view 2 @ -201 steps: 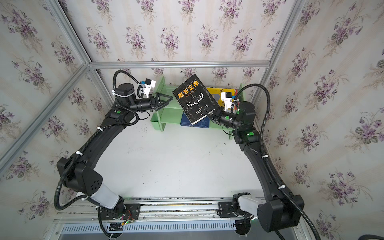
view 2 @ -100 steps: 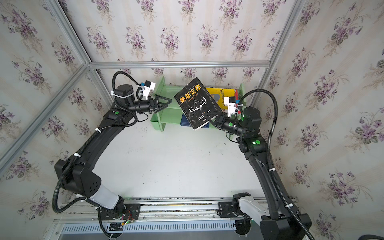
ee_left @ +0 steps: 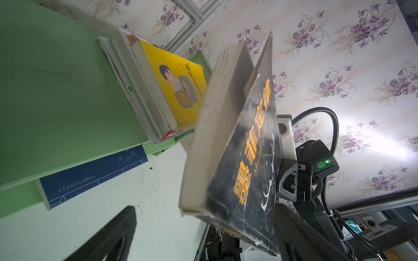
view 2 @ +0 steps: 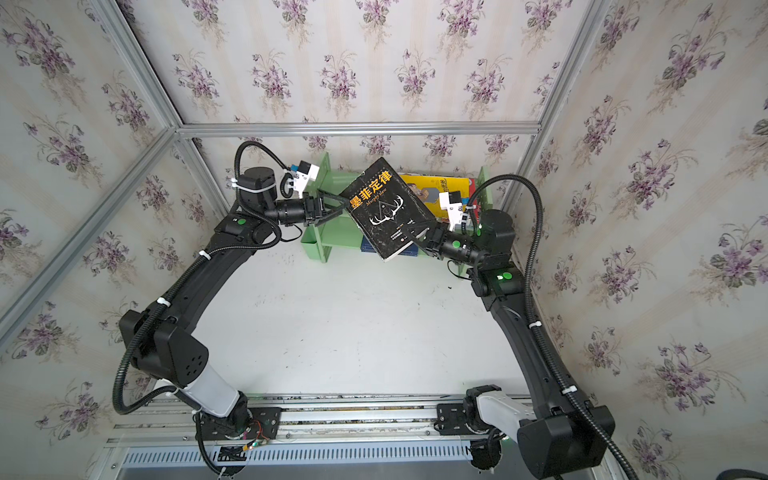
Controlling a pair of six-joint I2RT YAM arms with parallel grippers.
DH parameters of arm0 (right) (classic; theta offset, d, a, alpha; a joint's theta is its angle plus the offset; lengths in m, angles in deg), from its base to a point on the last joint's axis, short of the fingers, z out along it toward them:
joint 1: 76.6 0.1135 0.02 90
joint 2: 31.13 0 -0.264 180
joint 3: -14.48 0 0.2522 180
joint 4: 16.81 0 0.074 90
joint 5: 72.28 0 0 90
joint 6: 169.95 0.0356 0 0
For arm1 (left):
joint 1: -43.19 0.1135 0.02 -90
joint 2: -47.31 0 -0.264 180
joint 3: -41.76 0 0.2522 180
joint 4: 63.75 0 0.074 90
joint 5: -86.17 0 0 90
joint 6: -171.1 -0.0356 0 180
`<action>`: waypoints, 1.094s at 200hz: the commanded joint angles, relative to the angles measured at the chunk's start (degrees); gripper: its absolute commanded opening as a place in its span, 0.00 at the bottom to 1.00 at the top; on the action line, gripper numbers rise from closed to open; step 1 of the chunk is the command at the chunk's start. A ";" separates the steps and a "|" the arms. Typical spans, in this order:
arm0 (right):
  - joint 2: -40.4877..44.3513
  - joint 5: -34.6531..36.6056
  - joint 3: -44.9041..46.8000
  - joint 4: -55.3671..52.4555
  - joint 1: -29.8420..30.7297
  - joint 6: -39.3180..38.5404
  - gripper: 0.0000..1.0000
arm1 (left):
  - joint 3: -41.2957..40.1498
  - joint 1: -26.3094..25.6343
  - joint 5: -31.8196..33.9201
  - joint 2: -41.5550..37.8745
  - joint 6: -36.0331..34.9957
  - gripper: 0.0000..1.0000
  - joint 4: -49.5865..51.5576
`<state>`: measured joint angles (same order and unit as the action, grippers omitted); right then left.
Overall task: Stacking books/files
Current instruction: Pass the book.
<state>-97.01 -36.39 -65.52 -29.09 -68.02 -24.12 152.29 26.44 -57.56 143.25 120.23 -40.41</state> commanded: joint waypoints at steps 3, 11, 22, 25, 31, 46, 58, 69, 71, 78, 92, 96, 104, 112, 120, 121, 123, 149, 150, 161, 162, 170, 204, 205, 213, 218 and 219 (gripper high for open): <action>-0.83 -2.34 -0.47 7.86 0.51 1.47 0.00 | 1.85 -0.36 -2.01 1.07 -1.08 0.89 -0.84; -1.10 -2.48 -0.47 7.76 0.72 1.37 0.00 | 2.25 -0.47 -2.33 1.39 -1.00 0.85 -0.80; -1.05 -2.05 -0.26 6.96 0.98 0.98 0.00 | 2.64 -0.49 -2.34 1.57 -0.91 0.78 -0.80; -1.01 -1.79 -0.17 6.70 1.04 0.83 0.00 | 2.79 -0.53 -2.34 1.55 -0.90 0.76 -0.84; -0.85 -1.33 0.03 6.16 1.17 0.43 0.00 | 2.65 -0.49 -2.01 1.41 -0.95 0.72 -0.84; -0.69 -1.17 0.11 4.60 1.18 -0.73 0.00 | 1.90 -0.54 -1.19 0.76 -1.19 0.62 -0.82; -0.82 -1.43 -0.65 2.23 1.20 -2.22 0.00 | 1.16 -0.47 -0.65 0.05 -1.36 0.52 -0.86; -1.18 -1.66 -1.48 0.18 1.18 -3.38 0.00 | 0.57 -0.47 -0.38 -0.65 -1.74 0.43 -1.05; -1.28 -1.67 -1.62 -0.09 1.18 -3.50 0.00 | 0.54 -0.47 -0.27 -0.77 -1.82 0.42 -1.10; -1.42 -1.62 -2.02 -0.67 1.18 -3.95 0.00 | 0.20 -0.48 0.13 -1.22 -2.15 0.37 -1.28; -1.98 -1.37 -2.46 -0.99 1.19 -4.24 0.00 | -0.23 -0.47 0.53 -2.09 -1.96 0.29 -1.92; -2.20 -1.35 -2.65 -1.03 1.18 -4.32 0.00 | -0.34 -0.47 0.67 -2.22 -1.80 0.27 -2.21; -2.72 -1.35 -3.04 -1.04 1.22 -4.33 0.00 | -0.80 -0.47 0.43 -2.64 -1.41 0.24 -3.06; -3.38 -1.27 -3.51 -1.28 1.22 -4.56 0.00 | -1.57 -0.47 0.30 -3.22 -0.69 0.20 -4.08; -4.05 -0.97 -4.19 -1.89 1.18 -5.12 0.00 | -2.82 -0.47 0.46 -4.00 0.06 0.18 -5.49; -4.15 -0.90 -4.27 -1.99 1.18 -5.21 0.00 | -3.04 -0.47 0.47 -4.09 0.20 0.17 -5.69; -4.33 -0.73 -4.50 -2.18 1.22 -5.38 0.00 | -3.38 -0.47 0.56 -4.31 0.40 0.17 -6.17; -7.50 0.27 -6.96 -0.28 1.01 -5.74 0.03 | -7.53 -0.39 0.85 -5.95 5.25 0.13 -14.62; -7.68 0.29 -7.06 -0.18 1.05 -5.69 0.03 | -7.59 -0.34 0.75 -5.94 5.51 0.13 -14.78; -9.14 0.84 -7.65 1.86 1.00 -4.35 0.07 | -7.81 -0.22 1.37 -5.56 8.68 0.09 -18.88; -9.25 0.97 -7.67 2.04 1.00 -4.16 0.07 | -7.86 -0.22 1.36 -5.49 9.03 0.08 -19.24; -9.91 2.10 -7.47 3.89 1.00 -2.92 0.10 | -8.17 -0.08 1.83 -5.25 12.08 0.07 -22.78; -11.09 8.15 -4.22 13.16 1.00 3.47 0.28 | -9.14 0.00 7.20 -3.89 20.05 0.05 -32.41; -11.10 8.27 -4.10 13.18 1.00 3.57 0.28 | -9.10 0.03 7.35 -3.86 20.21 0.05 -32.60; -10.99 9.10 -3.75 13.57 1.08 3.59 0.31 | -9.21 0.04 8.96 -3.62 21.60 0.05 -34.15; -10.85 9.57 -3.44 13.56 1.19 3.54 0.34 | -9.45 0.05 9.65 -3.44 22.63 0.05 -35.29; -10.82 9.73 -3.32 13.45 1.18 3.44 0.36 | -9.47 0.05 9.89 -3.37 22.86 0.05 -35.62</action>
<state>-108.01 -31.08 -69.65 -23.85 -67.17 -23.35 143.07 26.48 -51.77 139.47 136.06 -64.19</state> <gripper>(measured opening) 0.307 0.183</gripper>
